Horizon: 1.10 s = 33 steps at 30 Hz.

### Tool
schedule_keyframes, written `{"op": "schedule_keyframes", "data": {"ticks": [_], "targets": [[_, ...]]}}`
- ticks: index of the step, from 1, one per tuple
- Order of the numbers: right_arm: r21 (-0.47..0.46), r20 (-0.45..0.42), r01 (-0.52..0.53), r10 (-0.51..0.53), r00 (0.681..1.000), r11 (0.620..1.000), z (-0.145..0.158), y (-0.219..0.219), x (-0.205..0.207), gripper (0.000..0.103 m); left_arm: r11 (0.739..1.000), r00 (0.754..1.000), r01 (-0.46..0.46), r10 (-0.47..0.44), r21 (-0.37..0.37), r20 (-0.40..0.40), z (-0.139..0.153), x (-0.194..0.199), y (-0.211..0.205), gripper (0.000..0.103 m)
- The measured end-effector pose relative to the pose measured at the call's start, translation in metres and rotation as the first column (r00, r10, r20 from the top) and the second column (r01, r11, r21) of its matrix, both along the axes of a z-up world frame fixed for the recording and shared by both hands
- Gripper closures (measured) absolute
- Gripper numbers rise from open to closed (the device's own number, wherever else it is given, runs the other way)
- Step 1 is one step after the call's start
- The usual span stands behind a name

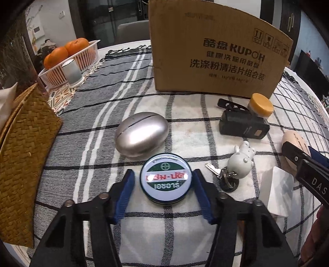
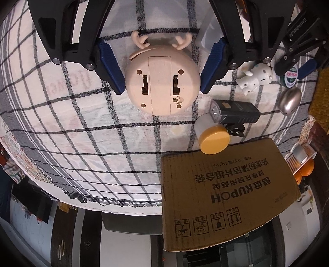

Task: Organize rigid objects
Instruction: 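Grasp the beige round figure with the right gripper while the left gripper grasps the green-white tin, then lift and carry the figure and tin with both grippers over the cardboard box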

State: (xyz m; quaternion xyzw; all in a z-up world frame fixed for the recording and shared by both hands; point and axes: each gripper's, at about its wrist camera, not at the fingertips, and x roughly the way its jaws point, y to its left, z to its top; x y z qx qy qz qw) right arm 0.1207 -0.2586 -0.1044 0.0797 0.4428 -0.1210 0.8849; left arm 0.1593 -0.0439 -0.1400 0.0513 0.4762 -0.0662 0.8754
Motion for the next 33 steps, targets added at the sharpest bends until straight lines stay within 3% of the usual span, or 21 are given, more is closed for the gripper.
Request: {"op": "schedule_keyframes", "data": {"ticks": [15, 33], "targets": [[0.017, 0.025, -0.038, 0.037, 0.999, 0.999, 0.009, 0.009, -0.009, 0.032, 0.999, 0.999, 0.009, -0.007, -0.040, 0.049, 0.020, -0.012, 0.004, 0.052], [-0.007, 0.164, -0.084, 0.084, 0.983, 0.996, 0.071, 0.025, -0.035, 0.032, 0.990, 0.975, 0.090, -0.065, -0.110, 0.214, 0.090, -0.029, 0.006, 0.052]]}}
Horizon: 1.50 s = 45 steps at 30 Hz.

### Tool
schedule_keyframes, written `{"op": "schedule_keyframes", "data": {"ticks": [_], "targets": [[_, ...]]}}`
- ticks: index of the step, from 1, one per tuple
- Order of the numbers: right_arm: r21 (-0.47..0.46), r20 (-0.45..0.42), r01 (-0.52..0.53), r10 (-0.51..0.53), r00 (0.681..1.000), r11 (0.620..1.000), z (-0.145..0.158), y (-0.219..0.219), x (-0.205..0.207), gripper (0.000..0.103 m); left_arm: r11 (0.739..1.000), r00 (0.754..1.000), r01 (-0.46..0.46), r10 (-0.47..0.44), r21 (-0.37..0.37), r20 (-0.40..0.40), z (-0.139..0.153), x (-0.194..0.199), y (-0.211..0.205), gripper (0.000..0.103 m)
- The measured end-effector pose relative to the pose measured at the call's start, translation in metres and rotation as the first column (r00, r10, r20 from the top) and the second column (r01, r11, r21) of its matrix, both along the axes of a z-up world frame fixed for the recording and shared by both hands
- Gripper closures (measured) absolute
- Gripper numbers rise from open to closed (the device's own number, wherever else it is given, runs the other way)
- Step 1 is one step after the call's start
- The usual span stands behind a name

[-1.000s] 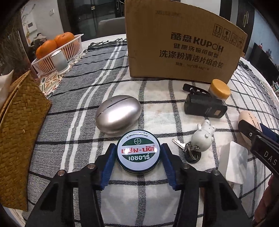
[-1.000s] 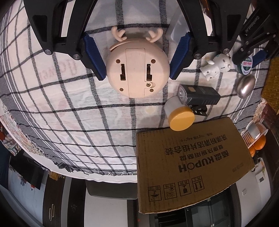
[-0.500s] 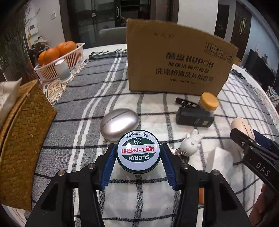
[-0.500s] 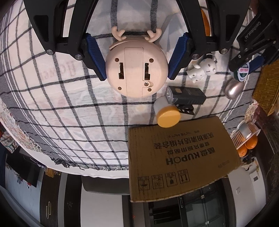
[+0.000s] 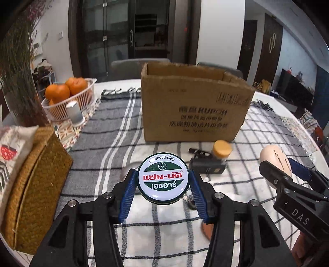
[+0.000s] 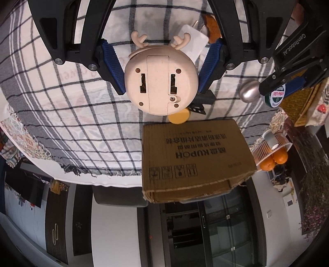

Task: Organize rigid objects
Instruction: 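Lift and carry the figure and tin with both grippers over the cardboard box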

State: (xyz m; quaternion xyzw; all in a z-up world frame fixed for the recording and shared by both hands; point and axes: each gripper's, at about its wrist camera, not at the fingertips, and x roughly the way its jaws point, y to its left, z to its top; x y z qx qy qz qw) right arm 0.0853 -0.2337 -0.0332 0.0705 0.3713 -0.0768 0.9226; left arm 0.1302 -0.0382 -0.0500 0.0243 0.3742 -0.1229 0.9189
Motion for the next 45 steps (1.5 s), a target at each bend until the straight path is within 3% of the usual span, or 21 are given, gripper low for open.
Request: {"op": "schedule_keyframes", "data": {"ticks": [7, 18, 24, 35, 45], "targets": [[-0.005, 0.069, -0.006, 0.006, 0.998, 1.000, 0.029, 0.005, -0.008, 0.032, 1.000, 0.995, 0.027, -0.026, -0.005, 0.092, 0.029, -0.001, -0.003, 0.052], [0.005, 0.175, 0.002, -0.003, 0.984, 1.000, 0.069, 0.003, 0.005, 0.032, 0.997, 0.988, 0.065, -0.061, -0.029, 0.145, 0.064, 0.025, -0.008, 0.052], [0.032, 0.205, -0.003, -0.003, 0.979, 0.999, 0.084, -0.003, 0.026, 0.032, 0.998, 0.979, 0.059, -0.057, -0.002, 0.195, 0.082, 0.043, -0.012, 0.052], [0.045, 0.230, -0.033, 0.022, 0.973, 0.998, 0.108, -0.012, 0.072, 0.032, 0.999, 0.975, 0.050, -0.049, -0.001, 0.215, 0.108, 0.084, -0.016, 0.052], [0.051, 0.199, -0.050, 0.039, 0.979, 0.997, 0.119, -0.022, 0.115, 0.032, 0.998, 0.982, 0.066, -0.067, 0.013, 0.174, 0.118, 0.125, -0.033, 0.052]]}}
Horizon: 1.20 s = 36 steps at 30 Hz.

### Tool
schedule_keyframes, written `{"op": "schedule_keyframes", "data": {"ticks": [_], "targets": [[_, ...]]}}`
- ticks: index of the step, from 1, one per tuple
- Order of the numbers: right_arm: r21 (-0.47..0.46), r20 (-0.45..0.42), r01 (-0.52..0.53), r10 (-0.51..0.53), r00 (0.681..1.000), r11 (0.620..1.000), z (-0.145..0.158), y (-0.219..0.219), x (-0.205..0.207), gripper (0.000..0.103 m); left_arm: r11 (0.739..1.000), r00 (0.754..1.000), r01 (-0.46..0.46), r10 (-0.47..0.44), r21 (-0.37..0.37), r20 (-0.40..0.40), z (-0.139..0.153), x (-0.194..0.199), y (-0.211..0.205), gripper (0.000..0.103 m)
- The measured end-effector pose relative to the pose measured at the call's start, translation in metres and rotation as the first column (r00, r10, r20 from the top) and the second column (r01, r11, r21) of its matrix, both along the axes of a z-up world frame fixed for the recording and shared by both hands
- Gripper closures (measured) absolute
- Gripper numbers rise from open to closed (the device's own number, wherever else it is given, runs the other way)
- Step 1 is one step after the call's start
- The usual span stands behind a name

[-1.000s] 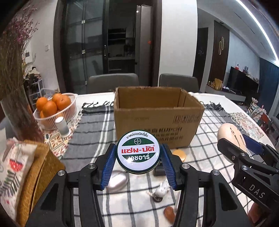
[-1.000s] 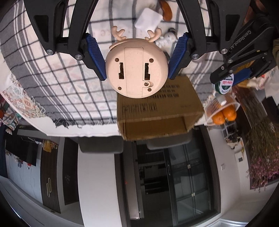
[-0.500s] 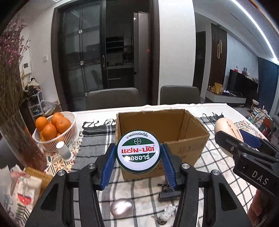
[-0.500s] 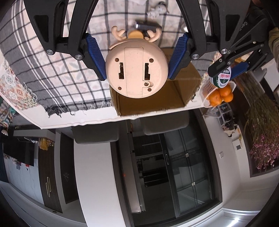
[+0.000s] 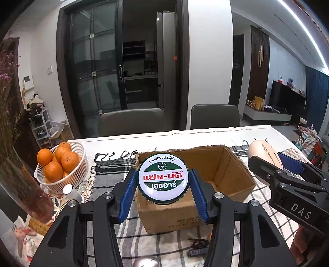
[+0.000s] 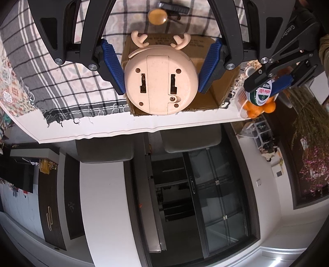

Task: Organize rigid objects
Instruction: 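Lift and carry the figure and tin with both grippers over the cardboard box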

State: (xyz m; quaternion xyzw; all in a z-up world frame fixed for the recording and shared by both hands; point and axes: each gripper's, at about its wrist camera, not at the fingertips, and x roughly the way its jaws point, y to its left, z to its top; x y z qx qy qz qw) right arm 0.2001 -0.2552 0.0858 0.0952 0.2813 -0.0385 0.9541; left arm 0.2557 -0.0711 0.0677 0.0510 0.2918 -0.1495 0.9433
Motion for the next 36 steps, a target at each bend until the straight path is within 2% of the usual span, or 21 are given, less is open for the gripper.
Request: {"op": "schedule_keyframes", "data": {"ticks": [12, 17, 21, 30, 36], "targets": [[0.035, -0.157, -0.051, 0.056, 0.986, 0.998, -0.012, -0.015, 0.059, 0.032, 0.999, 0.987, 0.039, -0.035, 0.026, -0.159, -0.014, 0.054, -0.018, 0.052], [0.075, -0.249, -0.072, 0.089, 0.964, 0.995, -0.029, -0.022, 0.084, 0.032, 0.998, 0.979, 0.025, -0.012, 0.059, -0.204, -0.024, 0.072, -0.023, 0.052], [0.087, -0.311, -0.073, 0.097, 0.945, 0.994, -0.042, -0.025, 0.100, 0.032, 0.996, 0.965, 0.050, -0.029, 0.074, -0.260, -0.034, 0.085, -0.027, 0.052], [0.049, -0.389, -0.076, 0.089, 0.917, 0.996, -0.058, -0.026, 0.115, 0.032, 0.992, 0.928, 0.071, -0.026, 0.107, -0.371, -0.059, 0.102, -0.030, 0.051], [0.052, -0.393, -0.070, 0.085, 0.916, 0.996, -0.061, -0.025, 0.114, 0.031, 0.993, 0.933, 0.053, -0.011, 0.106, -0.360, -0.058, 0.098, -0.028, 0.048]]}}
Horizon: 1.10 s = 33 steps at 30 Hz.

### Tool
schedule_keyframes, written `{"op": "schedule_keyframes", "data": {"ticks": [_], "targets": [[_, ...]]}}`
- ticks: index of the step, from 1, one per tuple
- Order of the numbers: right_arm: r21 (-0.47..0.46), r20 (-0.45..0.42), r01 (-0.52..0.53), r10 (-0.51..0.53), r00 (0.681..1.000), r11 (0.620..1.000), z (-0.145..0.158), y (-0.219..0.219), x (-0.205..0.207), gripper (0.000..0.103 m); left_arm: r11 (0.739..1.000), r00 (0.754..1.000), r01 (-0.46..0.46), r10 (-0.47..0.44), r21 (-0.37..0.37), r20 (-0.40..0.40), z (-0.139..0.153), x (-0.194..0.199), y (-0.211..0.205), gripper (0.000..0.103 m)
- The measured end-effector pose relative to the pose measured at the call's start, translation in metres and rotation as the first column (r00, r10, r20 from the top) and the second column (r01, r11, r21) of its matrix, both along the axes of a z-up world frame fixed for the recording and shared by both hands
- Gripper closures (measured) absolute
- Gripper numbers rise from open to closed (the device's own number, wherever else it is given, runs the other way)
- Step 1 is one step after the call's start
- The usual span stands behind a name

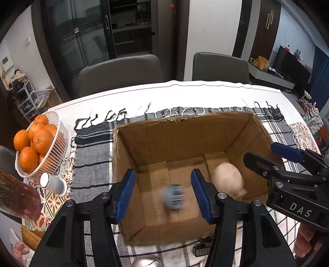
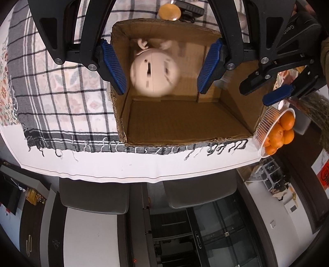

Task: Organize rigid objects
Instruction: 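Lift and carry the figure and tin with both grippers over the cardboard box, then open both grippers to drop the figure and tin into the box, then withdraw both grippers from the box toward the remaining objects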

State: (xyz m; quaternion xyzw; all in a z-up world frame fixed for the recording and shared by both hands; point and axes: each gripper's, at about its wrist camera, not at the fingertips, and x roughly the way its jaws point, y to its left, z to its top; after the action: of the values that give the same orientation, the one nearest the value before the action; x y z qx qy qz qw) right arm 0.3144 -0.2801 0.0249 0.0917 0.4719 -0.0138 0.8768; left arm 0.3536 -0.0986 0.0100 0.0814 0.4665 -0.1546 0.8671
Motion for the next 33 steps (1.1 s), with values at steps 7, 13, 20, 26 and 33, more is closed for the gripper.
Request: {"op": "schedule_keyframes", "data": {"ticks": [7, 13, 20, 26, 33], "targets": [[0.003, 0.021, 0.007, -0.007, 1.000, 1.000, 0.005, 0.002, -0.009, 0.031, 1.000, 0.999, -0.027, 0.027, -0.003, 0.044, 0.012, -0.013, 0.006, 0.048], [0.002, 0.060, 0.003, -0.003, 0.998, 1.000, 0.015, 0.008, -0.025, 0.031, 0.998, 0.994, -0.062, 0.064, -0.023, 0.084, 0.025, -0.032, 0.016, 0.047], [-0.001, 0.081, -0.009, 0.009, 0.997, 1.000, 0.030, 0.019, -0.046, 0.031, 0.994, 0.989, -0.101, 0.105, -0.042, 0.103, 0.038, -0.054, 0.031, 0.044], [-0.005, 0.090, -0.023, 0.023, 0.996, 1.000, 0.039, 0.030, -0.065, 0.031, 0.991, 0.984, -0.126, 0.130, -0.041, 0.122, 0.046, -0.079, 0.043, 0.042], [-0.028, 0.091, -0.042, 0.045, 0.995, 0.999, 0.042, 0.043, -0.085, 0.031, 0.987, 0.977, -0.161, 0.160, -0.007, 0.139, 0.045, -0.104, 0.057, 0.041]]}}
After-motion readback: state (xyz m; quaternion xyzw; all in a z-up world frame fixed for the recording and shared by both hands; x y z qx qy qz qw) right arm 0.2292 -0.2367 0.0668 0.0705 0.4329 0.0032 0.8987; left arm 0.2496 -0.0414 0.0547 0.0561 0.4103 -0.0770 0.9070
